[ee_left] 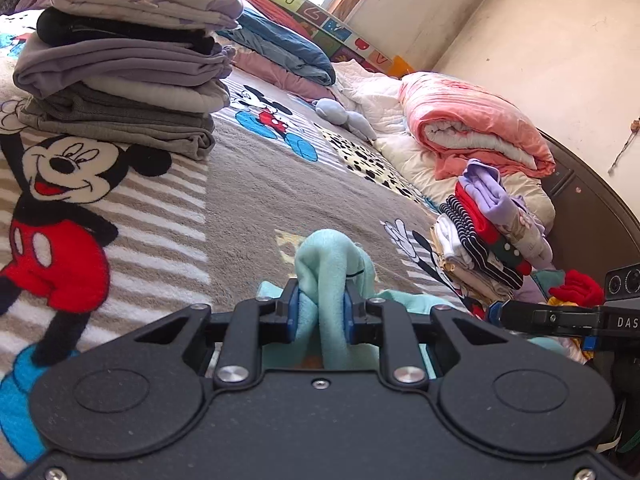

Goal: Fold clothes

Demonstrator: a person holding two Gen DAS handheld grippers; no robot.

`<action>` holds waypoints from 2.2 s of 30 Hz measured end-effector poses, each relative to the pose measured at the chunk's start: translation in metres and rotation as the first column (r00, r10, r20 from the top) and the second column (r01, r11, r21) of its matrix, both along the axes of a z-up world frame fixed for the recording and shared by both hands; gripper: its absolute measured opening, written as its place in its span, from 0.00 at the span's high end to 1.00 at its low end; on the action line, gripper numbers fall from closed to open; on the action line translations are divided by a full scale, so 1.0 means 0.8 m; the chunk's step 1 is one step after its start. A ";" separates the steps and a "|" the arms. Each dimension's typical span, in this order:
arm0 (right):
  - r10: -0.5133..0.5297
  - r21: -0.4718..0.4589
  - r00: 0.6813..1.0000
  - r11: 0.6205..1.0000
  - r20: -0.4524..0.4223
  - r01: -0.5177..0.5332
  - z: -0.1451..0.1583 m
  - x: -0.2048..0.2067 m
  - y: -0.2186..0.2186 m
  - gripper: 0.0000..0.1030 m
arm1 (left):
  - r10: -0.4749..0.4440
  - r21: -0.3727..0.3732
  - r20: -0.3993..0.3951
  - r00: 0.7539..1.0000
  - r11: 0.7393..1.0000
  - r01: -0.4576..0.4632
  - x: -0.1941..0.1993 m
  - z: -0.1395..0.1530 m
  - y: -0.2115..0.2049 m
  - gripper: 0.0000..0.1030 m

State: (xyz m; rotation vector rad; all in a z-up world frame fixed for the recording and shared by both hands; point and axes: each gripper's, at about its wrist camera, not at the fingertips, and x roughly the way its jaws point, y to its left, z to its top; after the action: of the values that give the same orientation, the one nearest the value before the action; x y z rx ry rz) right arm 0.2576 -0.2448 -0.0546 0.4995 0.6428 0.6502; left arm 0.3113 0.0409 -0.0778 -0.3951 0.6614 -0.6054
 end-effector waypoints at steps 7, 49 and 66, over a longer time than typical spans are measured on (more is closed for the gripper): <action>0.006 0.008 1.000 1.000 0.009 -0.006 -0.004 -0.069 0.007 0.90 | -0.047 0.018 0.077 0.996 0.999 0.046 -0.082 0.029 -0.003 0.82; 0.171 -0.700 0.865 0.670 0.471 0.249 0.035 -0.275 -0.006 0.22 | -0.108 0.483 0.356 0.928 0.872 -0.084 -0.337 0.046 -0.060 0.35; 0.147 -0.646 0.932 0.755 0.331 0.111 0.031 -0.187 -0.046 0.20 | -0.316 0.612 0.316 0.895 0.788 0.062 -0.218 0.124 -0.130 0.22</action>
State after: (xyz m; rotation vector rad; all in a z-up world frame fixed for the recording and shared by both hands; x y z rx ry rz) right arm 0.1078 -0.2813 -0.0295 -0.2954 0.4774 0.4708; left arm 0.1366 -0.0631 0.0216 0.3915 0.4558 -0.6178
